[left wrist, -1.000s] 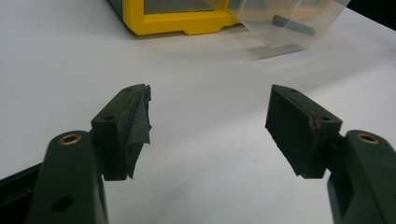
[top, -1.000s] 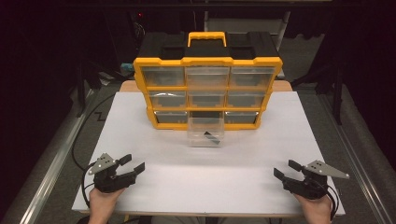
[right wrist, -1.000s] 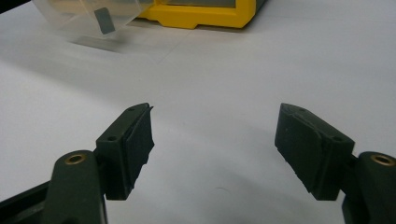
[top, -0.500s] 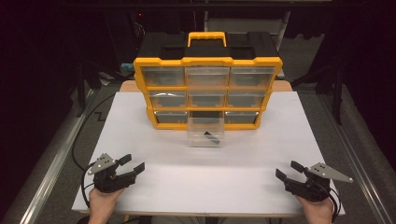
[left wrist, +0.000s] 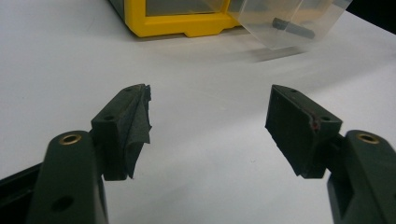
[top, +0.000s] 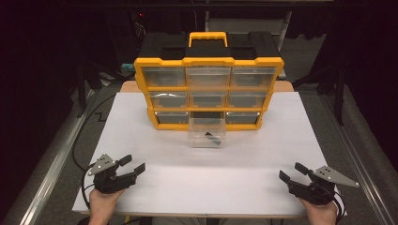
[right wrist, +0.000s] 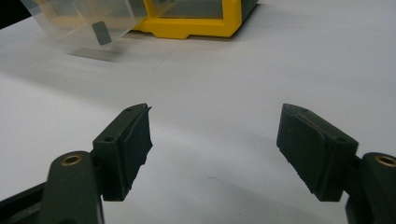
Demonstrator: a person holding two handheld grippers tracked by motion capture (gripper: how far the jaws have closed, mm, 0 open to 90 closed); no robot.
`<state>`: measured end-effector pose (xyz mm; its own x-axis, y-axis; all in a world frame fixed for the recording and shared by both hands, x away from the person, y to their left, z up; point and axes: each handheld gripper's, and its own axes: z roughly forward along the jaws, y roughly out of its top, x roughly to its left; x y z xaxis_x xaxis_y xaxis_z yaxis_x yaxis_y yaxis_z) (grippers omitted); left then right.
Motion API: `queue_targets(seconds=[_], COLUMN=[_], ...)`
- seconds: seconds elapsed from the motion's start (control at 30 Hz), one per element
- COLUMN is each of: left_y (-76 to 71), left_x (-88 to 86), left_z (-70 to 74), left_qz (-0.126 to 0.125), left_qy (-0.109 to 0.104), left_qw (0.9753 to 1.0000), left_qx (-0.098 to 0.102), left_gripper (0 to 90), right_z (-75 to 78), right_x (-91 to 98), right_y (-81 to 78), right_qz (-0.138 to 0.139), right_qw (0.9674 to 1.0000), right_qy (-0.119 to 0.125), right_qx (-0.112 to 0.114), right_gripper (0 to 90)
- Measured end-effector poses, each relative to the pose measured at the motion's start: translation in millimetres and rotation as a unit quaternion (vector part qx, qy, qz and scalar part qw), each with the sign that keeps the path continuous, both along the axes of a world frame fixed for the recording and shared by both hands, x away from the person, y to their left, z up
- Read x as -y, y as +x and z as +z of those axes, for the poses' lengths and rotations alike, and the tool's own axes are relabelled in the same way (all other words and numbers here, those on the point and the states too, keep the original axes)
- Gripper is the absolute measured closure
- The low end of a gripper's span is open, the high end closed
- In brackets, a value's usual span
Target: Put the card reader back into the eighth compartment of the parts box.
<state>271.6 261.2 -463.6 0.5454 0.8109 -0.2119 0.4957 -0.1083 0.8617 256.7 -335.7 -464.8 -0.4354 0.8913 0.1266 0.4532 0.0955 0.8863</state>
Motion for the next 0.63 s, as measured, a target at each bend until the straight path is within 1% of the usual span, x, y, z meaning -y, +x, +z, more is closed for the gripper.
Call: queue_targets(seconds=[0.2,0.27,0.33,0.63], left_y=[-0.3,-0.6,-0.7,-0.3], left_x=[0.4,0.2,-0.2,0.2], left_z=[0.2,0.3,0.5,0.6], left_qz=[0.0,0.0,0.0,0.001], left_qy=[-0.001,-0.002,-0.002,-0.002], left_qw=[1.0,1.0,1.0,1.0], left_qx=[0.002,0.003,0.003,0.003], left_gripper=[31.3,31.3,31.3,31.3], right_z=[0.5,0.5,0.2,-0.2], right_x=[2.7,3.2,2.8,3.2], right_y=[-4.1,-4.5,-4.3,-3.9], right_qz=[-0.006,-0.006,-0.005,-0.001], right_qw=[1.0,0.9999,1.0,1.0], right_qy=[0.006,0.004,0.005,0.005], right_qx=[0.004,0.007,0.004,0.005], right_gripper=[25.6,25.6,25.4,25.4])
